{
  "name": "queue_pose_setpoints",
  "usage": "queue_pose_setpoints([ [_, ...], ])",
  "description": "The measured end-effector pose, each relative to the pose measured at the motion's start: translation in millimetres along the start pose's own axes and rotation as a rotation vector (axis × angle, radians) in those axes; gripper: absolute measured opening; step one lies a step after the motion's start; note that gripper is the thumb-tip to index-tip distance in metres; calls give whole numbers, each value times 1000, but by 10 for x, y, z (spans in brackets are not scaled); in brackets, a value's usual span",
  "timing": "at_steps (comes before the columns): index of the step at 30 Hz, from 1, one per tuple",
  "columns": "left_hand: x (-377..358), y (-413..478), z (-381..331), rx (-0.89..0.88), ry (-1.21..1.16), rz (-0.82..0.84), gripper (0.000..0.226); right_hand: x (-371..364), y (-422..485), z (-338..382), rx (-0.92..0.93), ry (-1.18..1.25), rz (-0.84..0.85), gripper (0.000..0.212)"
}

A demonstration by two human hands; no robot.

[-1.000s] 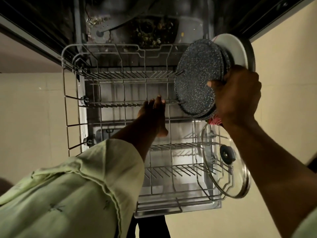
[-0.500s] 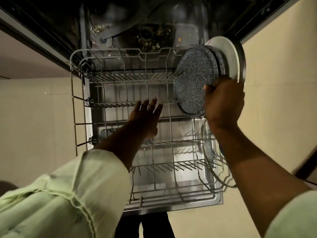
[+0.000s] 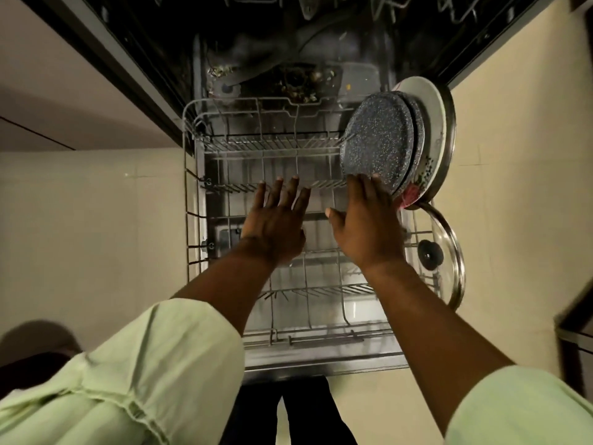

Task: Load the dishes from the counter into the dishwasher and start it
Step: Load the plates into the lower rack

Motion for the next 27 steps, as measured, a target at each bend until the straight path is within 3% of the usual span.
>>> queue_pose_setpoints([
  [4, 141, -387, -30, 34, 5, -27, 78, 173, -285, 124, -3, -48, 69, 74],
  [16, 1158, -2205, -503, 208, -101, -181, 78, 1390, -1625, 710, 23, 49, 29, 73],
  [27, 1922, -4163, -1067, 333, 76, -345, 76, 2553, -3185, 1206, 441, 41, -146, 74],
])
Point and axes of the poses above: each hand's wrist, its own y-axis towards the middle knuckle, its own x-axis out of the back of the hand, z = x × y, the point moved 2 cm from there along y, towards the middle knuckle, and after that the axes turned 14 degrees about -x, right-handed, at the moved point
